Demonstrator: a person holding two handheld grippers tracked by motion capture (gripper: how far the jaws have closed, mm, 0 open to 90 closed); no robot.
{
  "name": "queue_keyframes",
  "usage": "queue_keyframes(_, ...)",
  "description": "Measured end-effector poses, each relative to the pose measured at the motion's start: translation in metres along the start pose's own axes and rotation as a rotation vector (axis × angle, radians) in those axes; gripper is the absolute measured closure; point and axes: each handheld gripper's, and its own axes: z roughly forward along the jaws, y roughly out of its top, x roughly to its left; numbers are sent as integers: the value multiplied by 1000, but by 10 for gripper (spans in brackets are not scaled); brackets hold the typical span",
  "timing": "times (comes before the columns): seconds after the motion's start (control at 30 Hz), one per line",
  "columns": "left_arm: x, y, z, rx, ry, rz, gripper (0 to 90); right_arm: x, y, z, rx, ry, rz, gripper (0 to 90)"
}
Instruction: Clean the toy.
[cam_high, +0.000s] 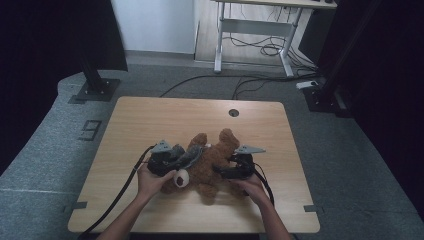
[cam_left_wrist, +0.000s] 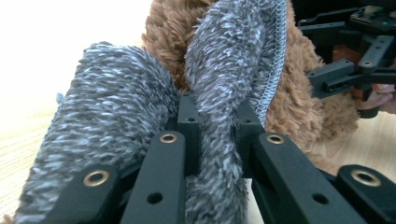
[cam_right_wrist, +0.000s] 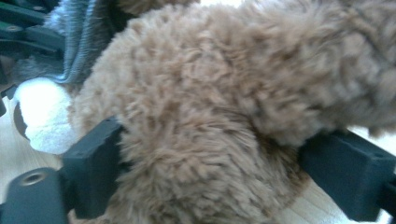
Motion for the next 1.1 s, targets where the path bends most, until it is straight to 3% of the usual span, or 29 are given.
queue_keyframes(0.07, -1, -1, 0, 0, -1, 0, 783, 2, -1, 0, -7, 11, -24, 188)
queue_keyframes(0.13, -1, 0, -2, -2, -9, -6, 781, 8, -4, -1, -26, 1, -79, 335)
queue_keyframes(0.2, -2, 5, -5, -8, -27, -22, 779, 16, -9, -2, -50, -42, -138, 441)
queue_keyframes(0.27, -5, 14, -10, -11, -37, -20, 773, 24, -17, -4, -78, -82, -193, 492)
queue_keyframes(0.33, -13, 26, -12, -23, -66, -19, 771, 30, -23, -6, -103, -113, -229, 508)
queue_keyframes(0.47, -38, 53, 0, -20, -95, 34, 769, 43, -36, -6, -159, -183, -300, 516)
queue_keyframes(0.57, -53, 74, 26, 6, -88, 47, 761, 48, -39, -5, -181, -219, -332, 523)
queue_keyframes(0.77, -55, 87, 71, 102, -51, 27, 759, 51, -45, -6, -198, -251, -361, 531)
queue_keyframes(0.97, -49, 82, 65, 130, -10, 47, 775, 50, -45, -6, -197, -264, -366, 544)
queue_keyframes(1.1, -38, 77, 49, 136, 62, 68, 776, 52, -47, -6, -203, -271, -370, 547)
